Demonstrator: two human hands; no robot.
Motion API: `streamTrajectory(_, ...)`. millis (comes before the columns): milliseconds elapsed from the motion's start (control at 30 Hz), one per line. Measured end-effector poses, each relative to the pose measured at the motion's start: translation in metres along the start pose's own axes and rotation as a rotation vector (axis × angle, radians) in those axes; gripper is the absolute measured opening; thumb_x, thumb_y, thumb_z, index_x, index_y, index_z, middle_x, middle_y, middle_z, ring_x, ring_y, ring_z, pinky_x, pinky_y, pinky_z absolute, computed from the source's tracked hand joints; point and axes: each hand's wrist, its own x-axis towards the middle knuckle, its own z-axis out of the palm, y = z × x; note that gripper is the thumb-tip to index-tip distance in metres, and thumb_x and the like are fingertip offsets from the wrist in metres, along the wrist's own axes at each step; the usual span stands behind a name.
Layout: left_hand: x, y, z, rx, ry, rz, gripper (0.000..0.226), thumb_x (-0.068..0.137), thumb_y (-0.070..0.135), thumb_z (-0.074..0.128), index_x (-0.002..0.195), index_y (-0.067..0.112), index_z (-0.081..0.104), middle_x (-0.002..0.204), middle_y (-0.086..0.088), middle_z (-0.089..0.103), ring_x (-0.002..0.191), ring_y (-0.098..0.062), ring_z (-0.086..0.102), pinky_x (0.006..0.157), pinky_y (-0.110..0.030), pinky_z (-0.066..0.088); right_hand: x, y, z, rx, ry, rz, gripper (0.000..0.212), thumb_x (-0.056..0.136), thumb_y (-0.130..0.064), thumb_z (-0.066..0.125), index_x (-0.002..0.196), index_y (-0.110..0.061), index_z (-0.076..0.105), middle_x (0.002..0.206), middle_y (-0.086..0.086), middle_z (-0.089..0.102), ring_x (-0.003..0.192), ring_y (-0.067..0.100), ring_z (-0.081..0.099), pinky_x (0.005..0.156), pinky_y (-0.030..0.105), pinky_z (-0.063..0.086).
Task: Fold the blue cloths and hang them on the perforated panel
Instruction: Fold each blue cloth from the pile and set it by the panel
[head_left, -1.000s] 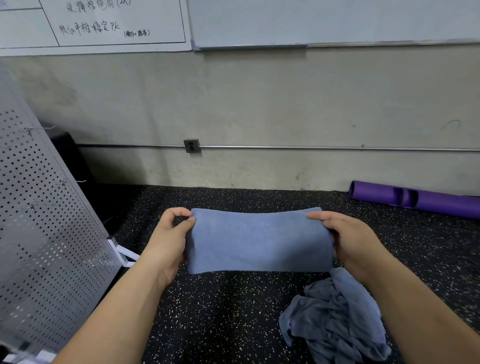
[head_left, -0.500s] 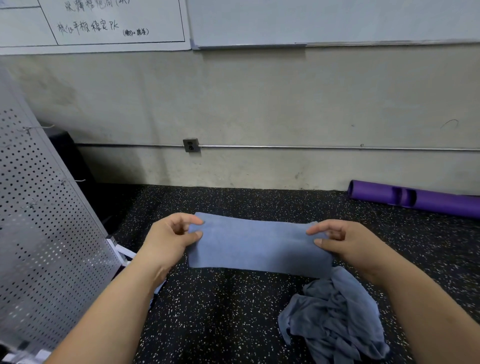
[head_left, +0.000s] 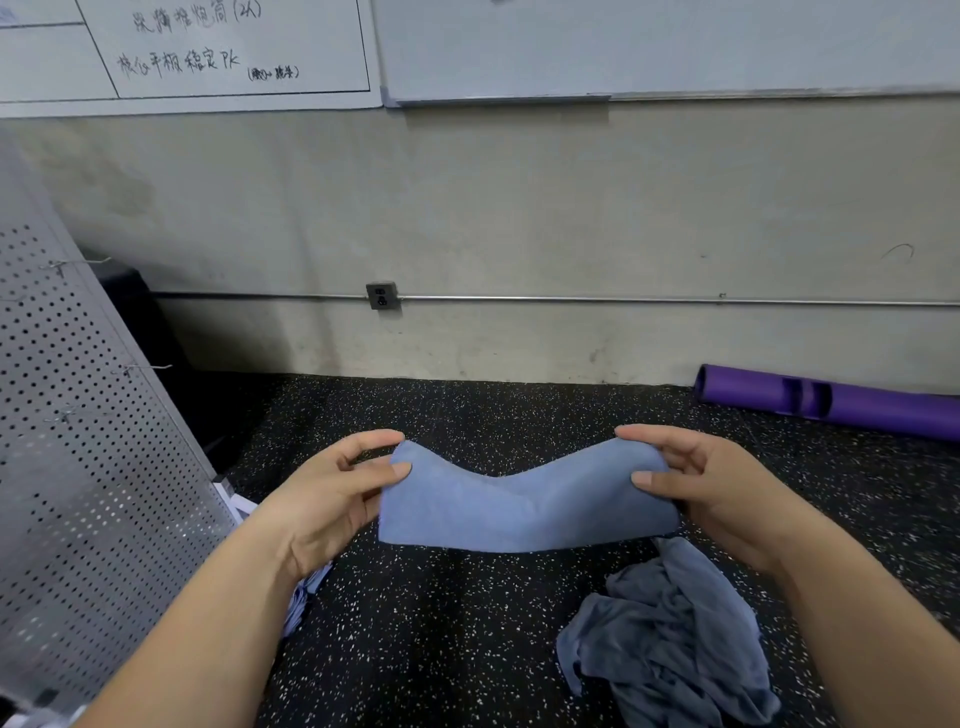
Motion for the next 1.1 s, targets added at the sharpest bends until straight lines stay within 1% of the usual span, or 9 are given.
streamTrajectory(100,0.001,-0.004,-0.004,0.061,-0.005,-0.039,0.044,0.09,-0.01,0.071,0.132,0.004,0.067,0.118,-0.027,0.076,0.108,-0.034,0.073,0.092,-0.037,0.064,0.0,0.001,-0.003,-0.047,0.016,0.058,0.049,0.089,0.01,0.072,0.132,-0.012,0.071,0.122,0.016,0.078,0.119,0.034,0.073,0.107,0.047,0.053)
streamTrajectory(267,0.004,-0.008,-0.001,0.226,0.181,0.114,0.039,0.091,-0.016,0.071,0.122,0.006,0.073,0.092,-0.015,0.08,0.079,-0.02,0.077,0.065,-0.025,0.062,0.0,0.005,-0.004,-0.115,0.022,0.122,0.038,0.091,0.007,0.074,0.122,-0.015,0.079,0.118,0.015,0.079,0.115,0.033,0.074,0.106,0.047,0.054)
streamTrajectory(400,0.007,-0.007,0.003,0.261,0.227,0.203,0.034,0.093,-0.016,0.068,0.118,0.007,0.074,0.072,0.006,0.074,0.065,-0.006,0.071,0.055,-0.017,0.054,0.001,0.002,-0.001,-0.015,0.033,0.109,0.036,0.091,0.003,0.073,0.121,-0.014,0.08,0.123,0.015,0.077,0.109,0.025,0.074,0.092,0.036,0.057)
streamTrajectory(500,0.007,-0.01,0.0,0.223,0.196,0.167,0.035,0.095,-0.015,0.066,0.122,0.004,0.072,0.069,0.005,0.072,0.066,-0.007,0.071,0.061,-0.021,0.057,0.001,0.002,-0.001,-0.005,-0.045,0.183,0.04,0.092,0.003,0.071,0.13,-0.01,0.075,0.127,0.014,0.076,0.116,0.028,0.073,0.094,0.035,0.058)
streamTrajectory(600,0.007,-0.005,-0.004,0.107,0.159,0.113,0.034,0.097,-0.012,0.064,0.125,0.006,0.072,0.083,-0.005,0.077,0.079,-0.016,0.076,0.069,-0.028,0.061,0.001,0.0,-0.002,0.018,-0.071,0.205,0.041,0.094,0.004,0.068,0.133,-0.008,0.072,0.129,0.015,0.075,0.123,0.031,0.071,0.103,0.041,0.056)
streamTrajectory(733,0.007,-0.005,-0.005,0.072,0.126,0.082,0.037,0.093,-0.01,0.069,0.127,0.006,0.074,0.107,-0.017,0.079,0.098,-0.026,0.076,0.081,-0.036,0.063,0.003,0.001,-0.004,-0.003,0.014,0.146,0.042,0.092,0.006,0.07,0.13,-0.012,0.075,0.127,0.014,0.076,0.126,0.034,0.069,0.111,0.046,0.05)
streamTrajectory(800,0.007,-0.005,-0.003,0.087,0.09,0.11,0.044,0.087,-0.013,0.072,0.127,0.006,0.074,0.107,-0.016,0.078,0.101,-0.026,0.075,0.085,-0.035,0.064,0.005,0.002,-0.005,-0.002,0.076,0.106,0.045,0.09,0.007,0.071,0.13,-0.013,0.075,0.124,0.014,0.077,0.127,0.036,0.068,0.114,0.048,0.049)
streamTrajectory(933,0.01,-0.008,-0.005,0.305,0.085,0.21,0.053,0.084,-0.019,0.075,0.125,0.015,0.077,0.11,-0.016,0.079,0.105,-0.029,0.073,0.1,-0.041,0.058,0.003,0.0,-0.007,-0.039,0.147,0.047,0.048,0.088,0.009,0.074,0.129,-0.016,0.076,0.118,0.013,0.079,0.122,0.036,0.07,0.11,0.049,0.052)
streamTrajectory(1100,0.015,-0.016,-0.009,0.635,0.156,0.339,0.046,0.087,-0.007,0.082,0.109,0.034,0.082,0.103,-0.015,0.077,0.09,-0.024,0.07,0.095,-0.04,0.062,0.0,0.002,-0.005,-0.224,0.171,-0.065,0.05,0.086,0.01,0.079,0.123,-0.024,0.079,0.115,0.002,0.081,0.112,0.021,0.076,0.105,0.044,0.056)
